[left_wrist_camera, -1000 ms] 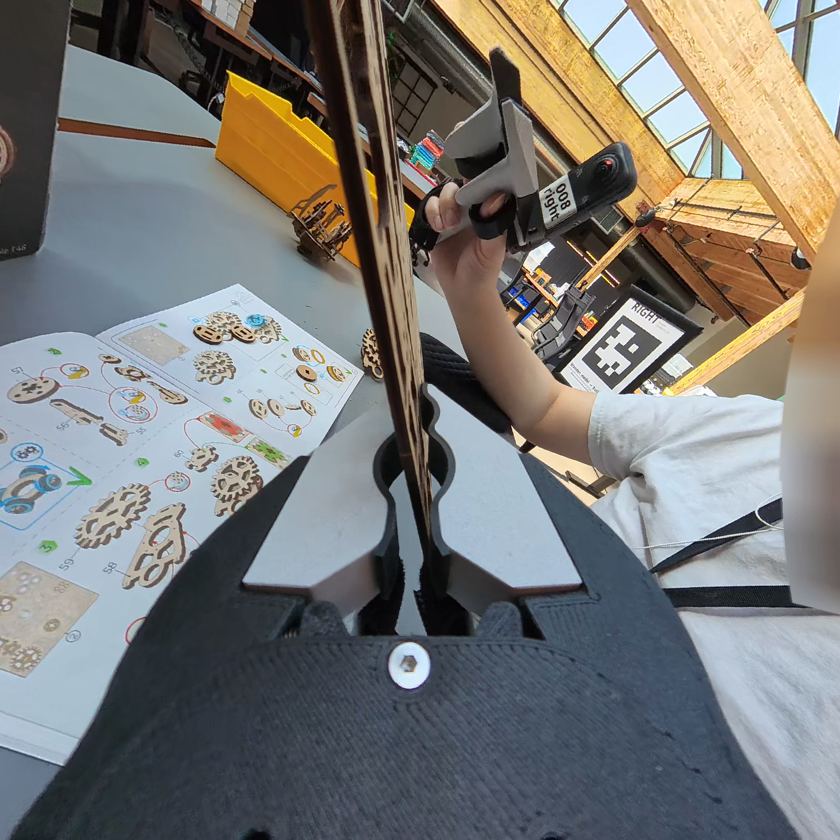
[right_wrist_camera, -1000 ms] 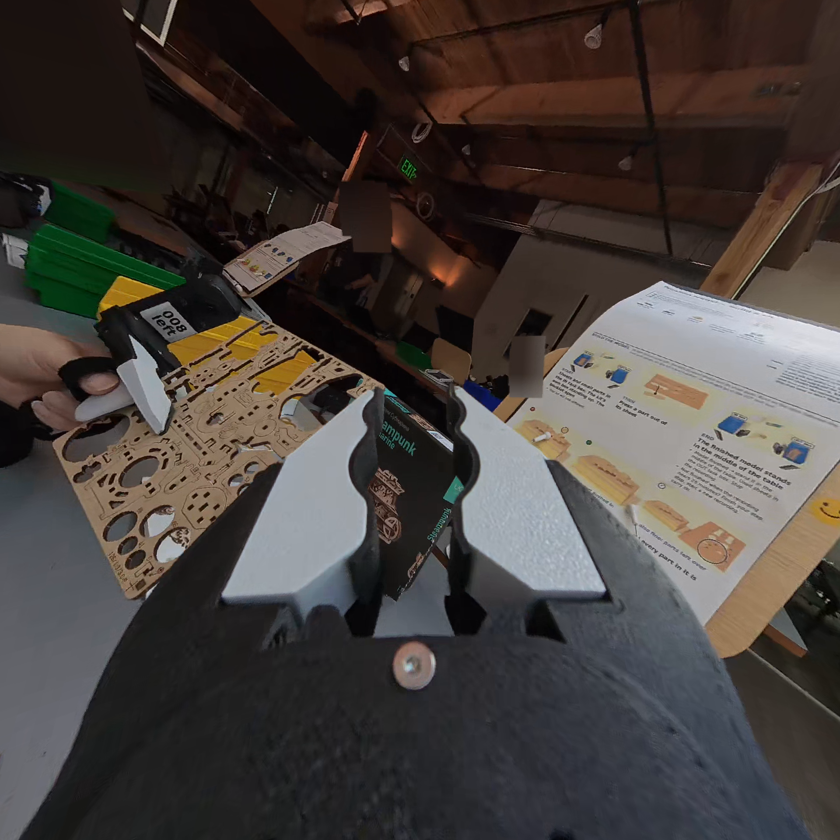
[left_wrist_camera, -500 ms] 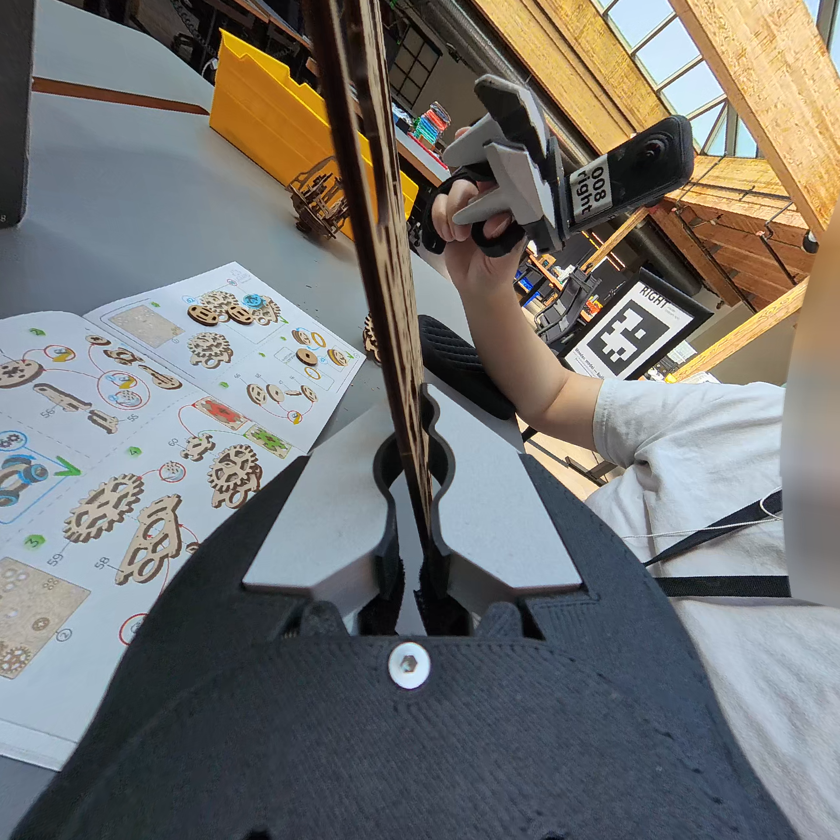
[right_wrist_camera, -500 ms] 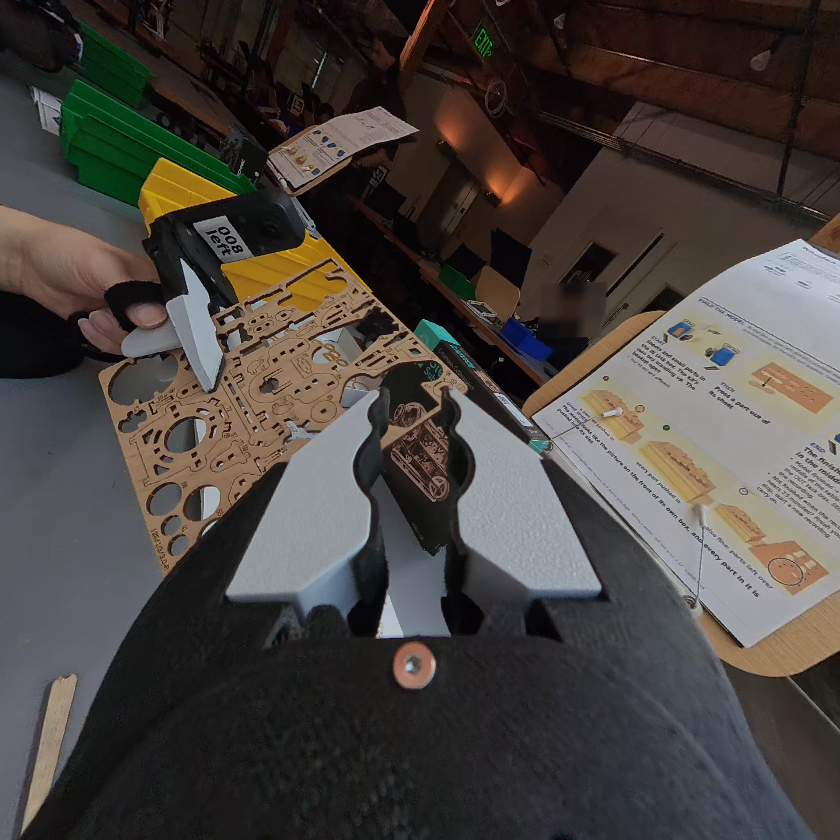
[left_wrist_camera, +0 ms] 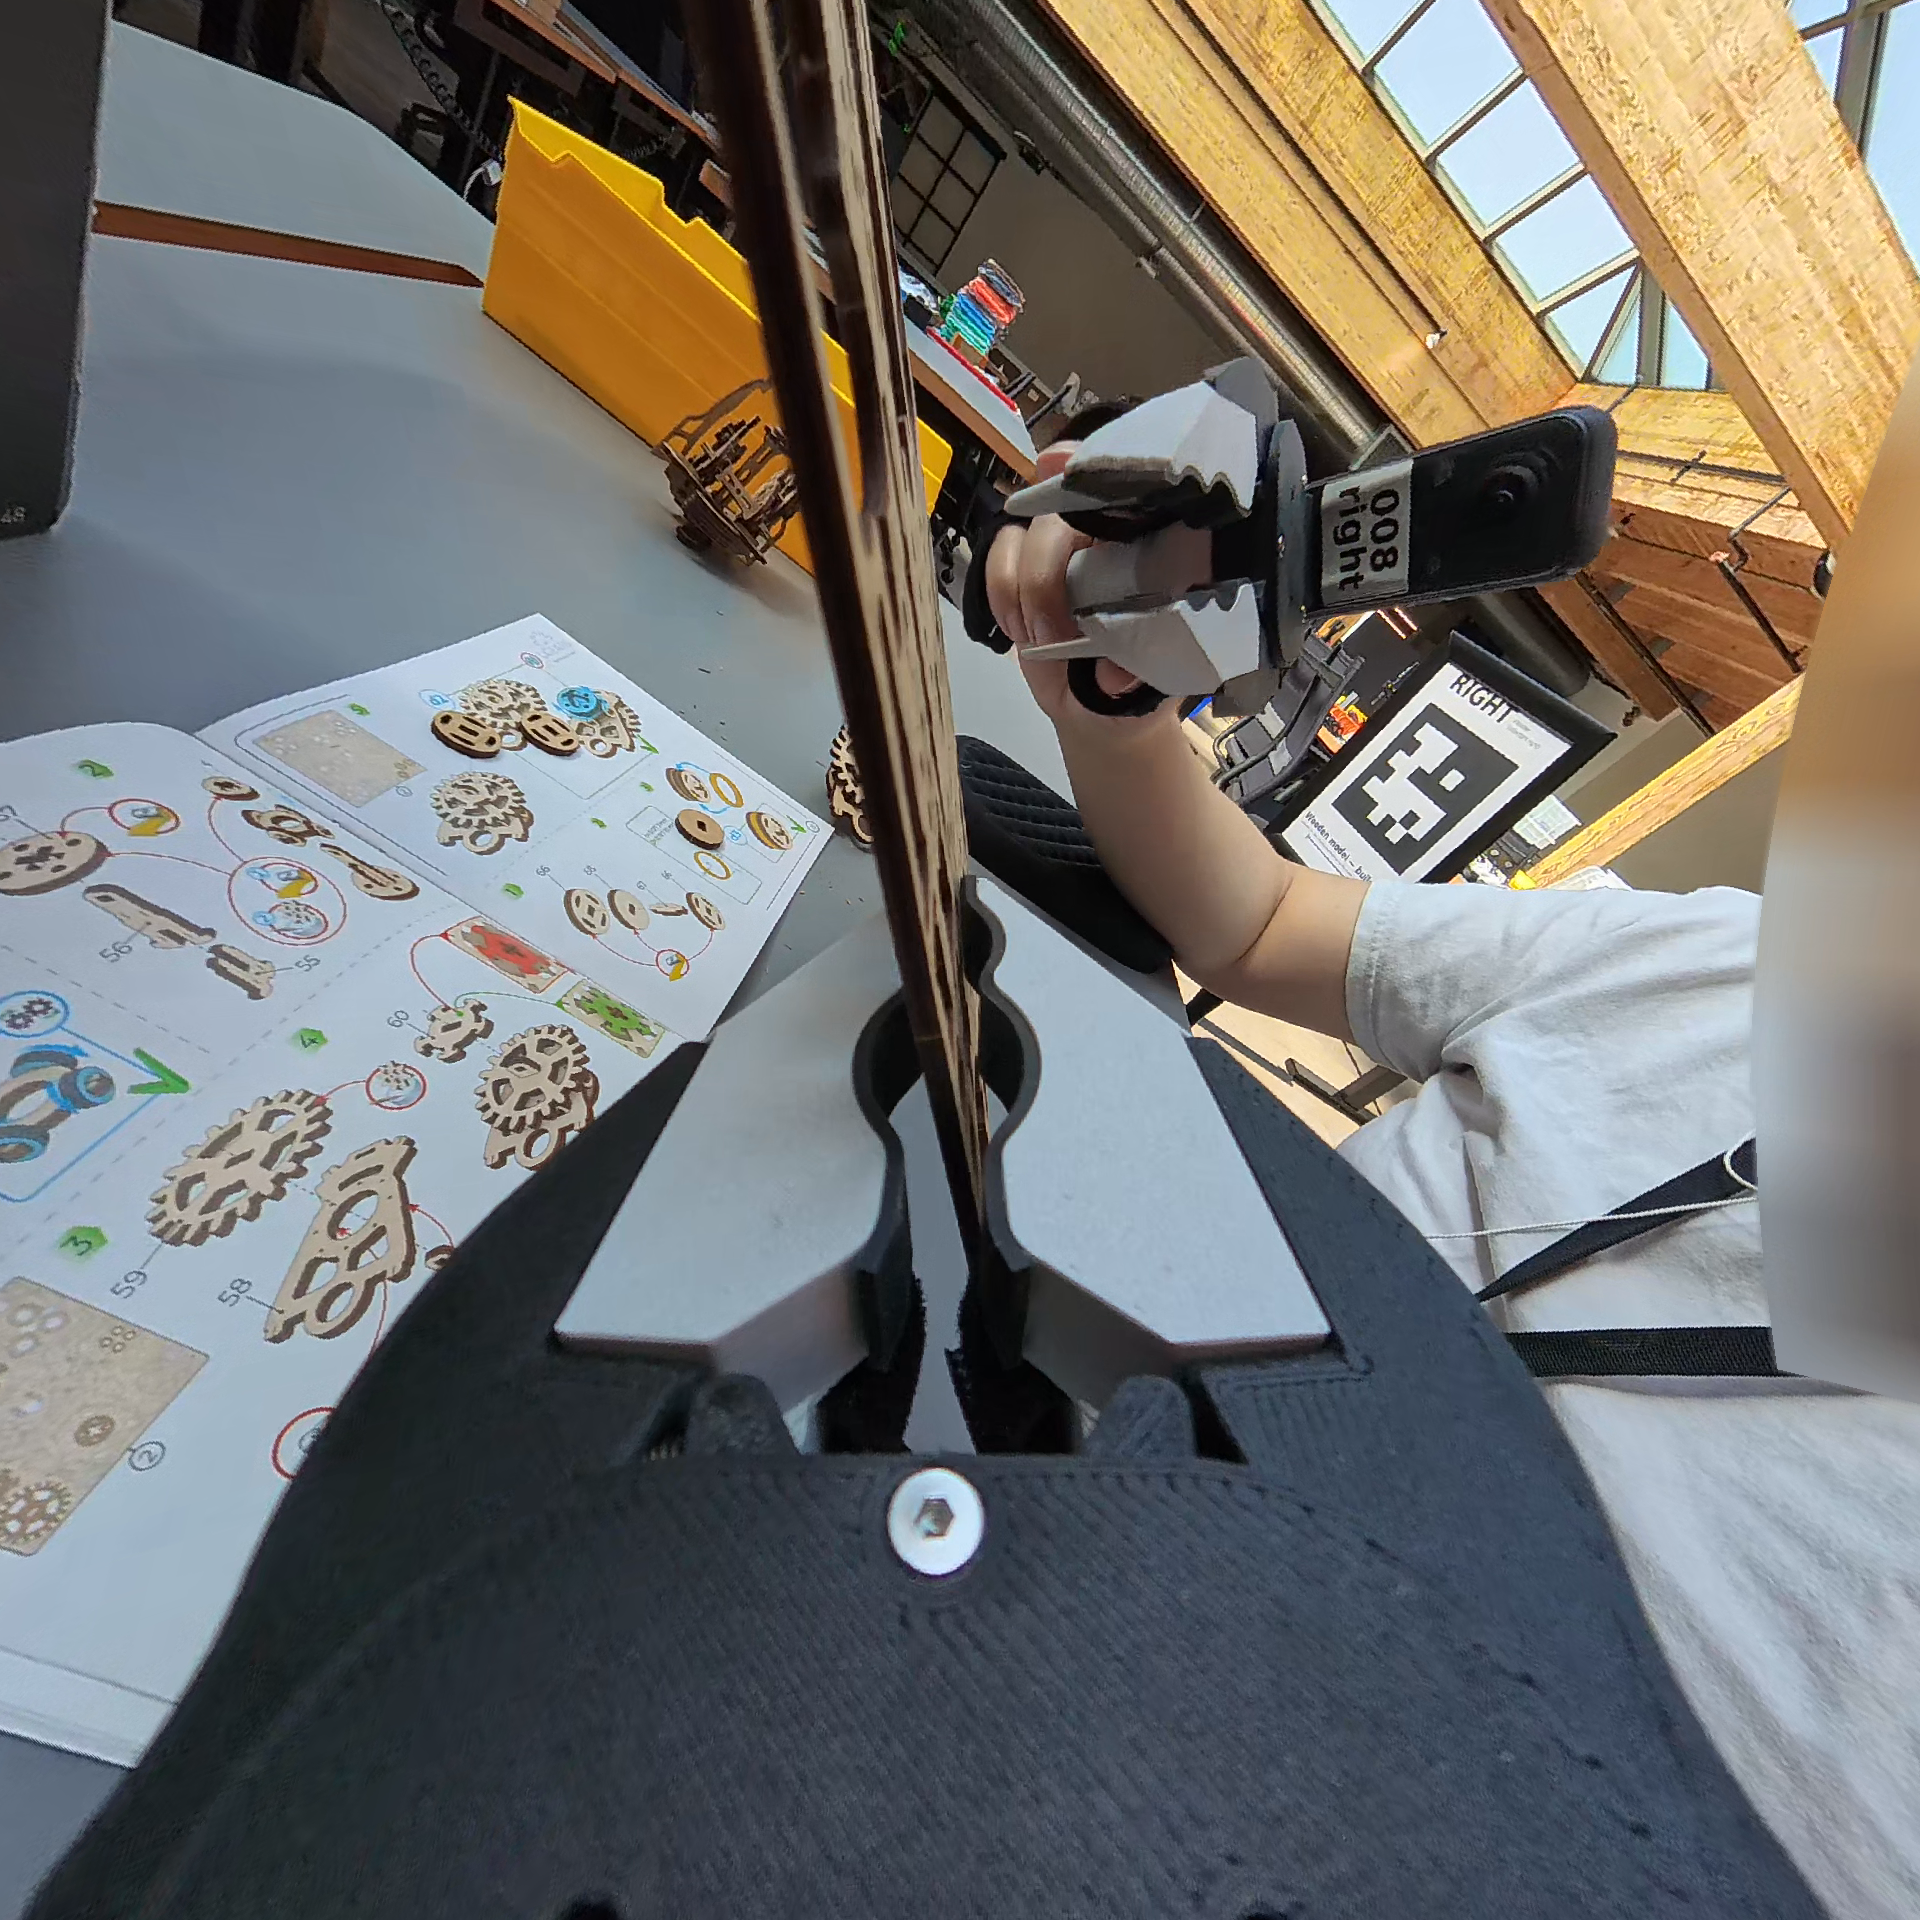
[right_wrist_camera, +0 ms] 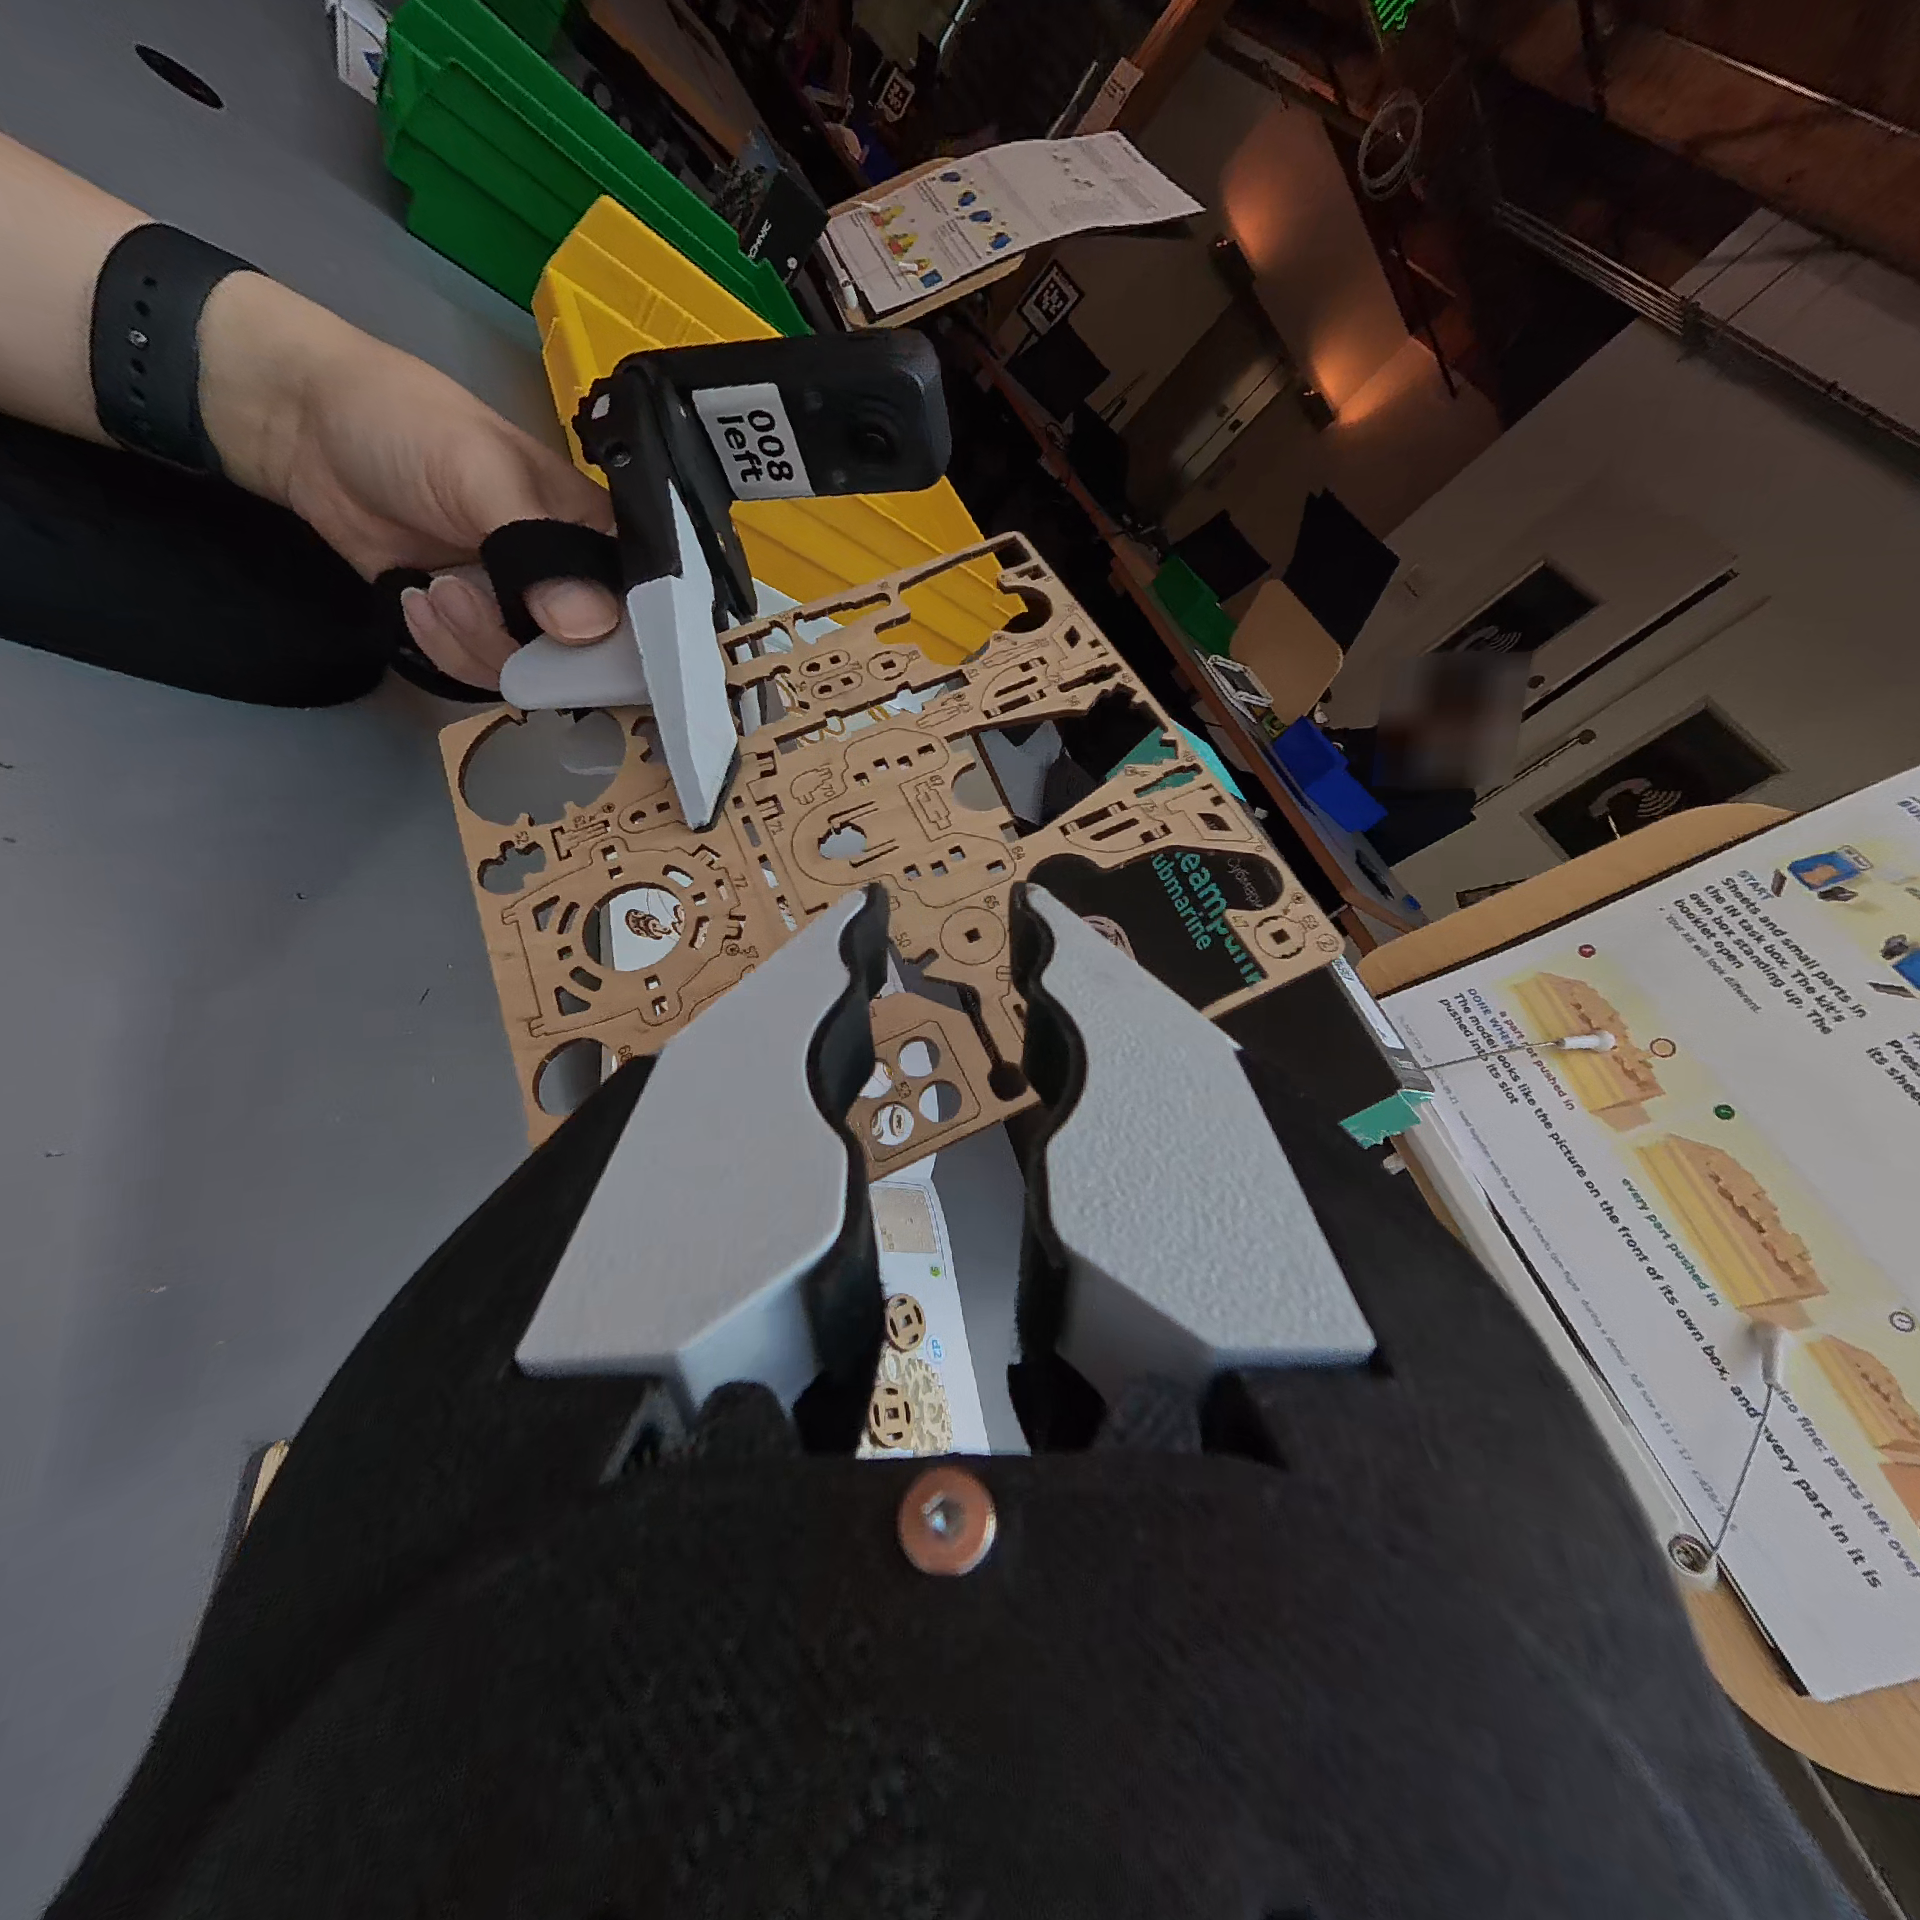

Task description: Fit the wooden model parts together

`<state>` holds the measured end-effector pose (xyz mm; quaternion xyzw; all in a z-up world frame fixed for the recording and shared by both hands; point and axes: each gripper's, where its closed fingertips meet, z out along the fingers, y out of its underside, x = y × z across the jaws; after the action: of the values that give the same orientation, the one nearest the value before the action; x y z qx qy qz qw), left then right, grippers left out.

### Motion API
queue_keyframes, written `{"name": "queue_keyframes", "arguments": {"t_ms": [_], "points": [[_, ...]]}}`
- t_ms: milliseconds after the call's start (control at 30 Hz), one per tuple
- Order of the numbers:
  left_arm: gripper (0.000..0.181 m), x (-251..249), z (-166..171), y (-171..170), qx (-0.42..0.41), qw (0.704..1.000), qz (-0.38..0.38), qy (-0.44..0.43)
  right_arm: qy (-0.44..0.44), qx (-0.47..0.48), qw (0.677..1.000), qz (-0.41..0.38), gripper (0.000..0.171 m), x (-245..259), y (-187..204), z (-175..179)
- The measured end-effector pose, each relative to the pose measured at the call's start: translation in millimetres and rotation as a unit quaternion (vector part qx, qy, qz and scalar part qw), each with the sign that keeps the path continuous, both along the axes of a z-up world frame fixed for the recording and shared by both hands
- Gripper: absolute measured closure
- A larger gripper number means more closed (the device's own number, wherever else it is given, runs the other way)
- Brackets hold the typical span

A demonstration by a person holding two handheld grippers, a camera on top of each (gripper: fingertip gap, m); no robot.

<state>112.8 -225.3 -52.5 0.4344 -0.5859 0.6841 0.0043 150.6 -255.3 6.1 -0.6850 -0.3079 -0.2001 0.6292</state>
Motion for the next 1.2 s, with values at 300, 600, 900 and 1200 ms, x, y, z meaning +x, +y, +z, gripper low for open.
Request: {"name": "queue_keyframes", "arguments": {"t_ms": [300, 600, 900, 1200], "points": [[0.18, 0, 3, 2, -0.003, 1.0, 0.003, -0.005, -0.079, -0.013, 0.997, 0.003, 0.149, -9, 3, -16], [0.181, -2, 8, -5, 0.054, 0.997, 0.01, -0.055, 0.224, 0.053, 0.972, -0.052, 0.116, 39, 2, 23], [0.181, -13, 2, -22, 0.074, 0.995, -0.045, -0.041, 0.532, -0.187, 0.803, 0.19, 0.148, 0, -9, -9], [0.146, 1, 46, 16, -0.106, 0.989, 0.054, -0.082, 0.668, -0.092, 0.713, 0.192, 0.17, 34, -7, 14]]}}
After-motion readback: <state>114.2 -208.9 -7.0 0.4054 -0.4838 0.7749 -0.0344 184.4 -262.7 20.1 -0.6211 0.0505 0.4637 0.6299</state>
